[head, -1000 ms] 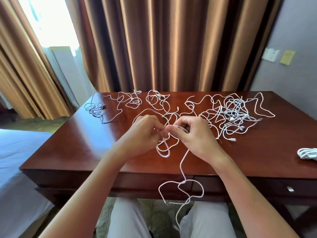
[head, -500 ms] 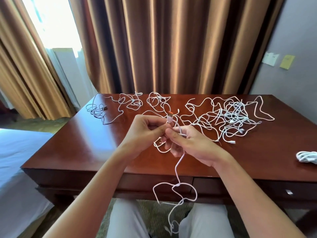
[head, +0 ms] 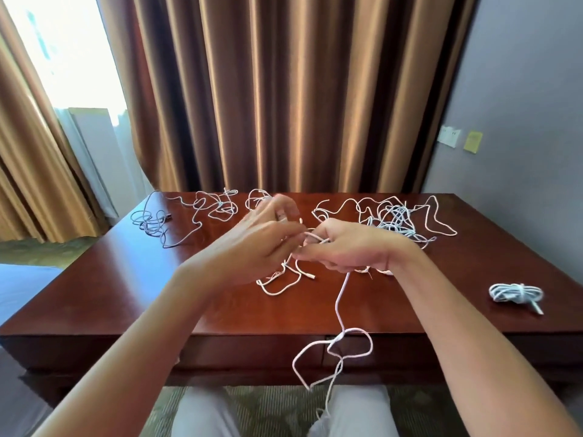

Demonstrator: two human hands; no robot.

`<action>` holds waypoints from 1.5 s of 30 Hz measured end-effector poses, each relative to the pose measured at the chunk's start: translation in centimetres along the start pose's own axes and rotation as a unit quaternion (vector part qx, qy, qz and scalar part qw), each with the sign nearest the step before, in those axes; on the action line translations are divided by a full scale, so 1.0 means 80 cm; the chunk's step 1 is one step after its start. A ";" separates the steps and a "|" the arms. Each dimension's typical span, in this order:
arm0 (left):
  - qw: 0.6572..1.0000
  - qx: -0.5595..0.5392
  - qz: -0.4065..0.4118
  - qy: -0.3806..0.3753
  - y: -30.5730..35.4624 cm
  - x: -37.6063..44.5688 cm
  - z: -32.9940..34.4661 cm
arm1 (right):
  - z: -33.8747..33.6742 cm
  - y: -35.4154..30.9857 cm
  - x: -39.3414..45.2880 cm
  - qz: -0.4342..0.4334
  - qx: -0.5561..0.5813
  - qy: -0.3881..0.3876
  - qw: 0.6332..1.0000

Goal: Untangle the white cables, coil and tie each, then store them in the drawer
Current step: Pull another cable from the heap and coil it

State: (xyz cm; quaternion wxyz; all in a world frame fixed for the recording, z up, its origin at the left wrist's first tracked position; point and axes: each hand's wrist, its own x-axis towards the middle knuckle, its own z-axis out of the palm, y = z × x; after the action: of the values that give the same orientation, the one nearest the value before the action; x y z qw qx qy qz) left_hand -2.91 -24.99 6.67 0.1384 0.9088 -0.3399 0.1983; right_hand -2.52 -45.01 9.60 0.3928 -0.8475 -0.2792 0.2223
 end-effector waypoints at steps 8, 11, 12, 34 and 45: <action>0.976 0.184 0.013 0.117 -0.003 -0.015 0.004 | -0.008 0.002 -0.007 -0.017 -0.006 -0.004 1.000; 0.962 0.237 0.019 0.134 0.008 -0.018 -0.002 | -0.004 0.001 -0.006 -0.001 -0.025 -0.026 0.999; 0.962 0.237 0.017 0.134 0.012 -0.018 -0.002 | -0.002 -0.001 -0.005 0.002 -0.036 -0.029 0.999; 0.978 0.183 -0.060 0.079 -0.010 -0.054 0.039 | 0.047 0.046 0.017 0.023 0.014 0.014 1.000; 0.981 -0.176 -0.075 0.012 -0.003 -0.047 0.060 | 0.034 0.034 0.017 -0.034 0.113 0.103 0.988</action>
State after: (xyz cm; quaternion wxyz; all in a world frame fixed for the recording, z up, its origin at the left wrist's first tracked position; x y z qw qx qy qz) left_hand -4.04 -24.52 0.70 0.3147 0.8907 -0.2989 0.1352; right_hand -2.35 -44.11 5.62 0.5203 -0.8060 -0.2388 0.1507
